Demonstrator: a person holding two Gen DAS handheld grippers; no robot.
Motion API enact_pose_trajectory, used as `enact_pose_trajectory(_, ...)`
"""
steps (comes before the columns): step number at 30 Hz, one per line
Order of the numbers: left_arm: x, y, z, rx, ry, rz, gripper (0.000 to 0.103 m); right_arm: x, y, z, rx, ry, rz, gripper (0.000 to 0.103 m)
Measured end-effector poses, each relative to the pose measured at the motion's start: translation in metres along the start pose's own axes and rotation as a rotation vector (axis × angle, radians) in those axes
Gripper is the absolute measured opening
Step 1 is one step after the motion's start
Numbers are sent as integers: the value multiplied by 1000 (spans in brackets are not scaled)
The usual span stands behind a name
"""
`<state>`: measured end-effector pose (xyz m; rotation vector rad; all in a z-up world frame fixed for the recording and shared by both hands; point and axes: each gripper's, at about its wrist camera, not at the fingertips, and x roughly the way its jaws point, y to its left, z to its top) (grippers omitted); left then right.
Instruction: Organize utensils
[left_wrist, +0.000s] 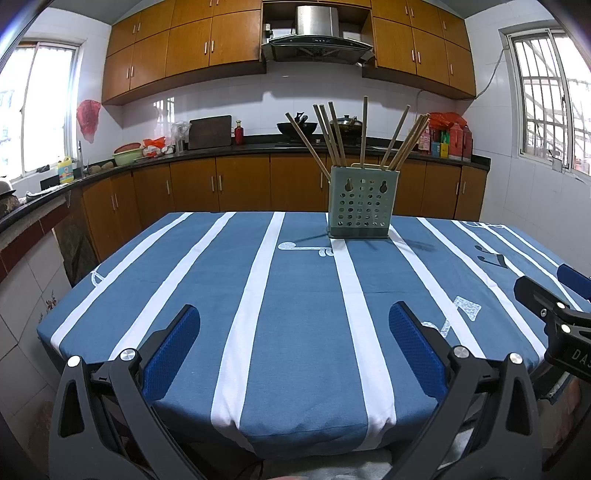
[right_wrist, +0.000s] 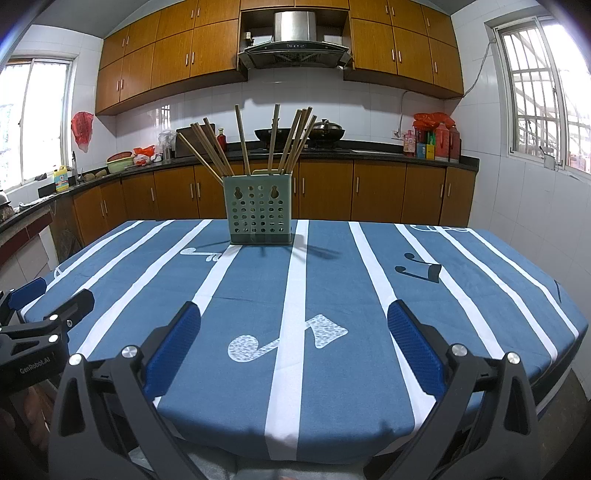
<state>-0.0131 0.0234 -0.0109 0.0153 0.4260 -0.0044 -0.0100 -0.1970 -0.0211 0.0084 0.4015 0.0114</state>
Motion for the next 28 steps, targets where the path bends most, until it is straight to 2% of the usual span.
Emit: enact_pose_trajectory(28,-1,2,-1,-14,9,0,101,0,0,1,1,1,0,99)
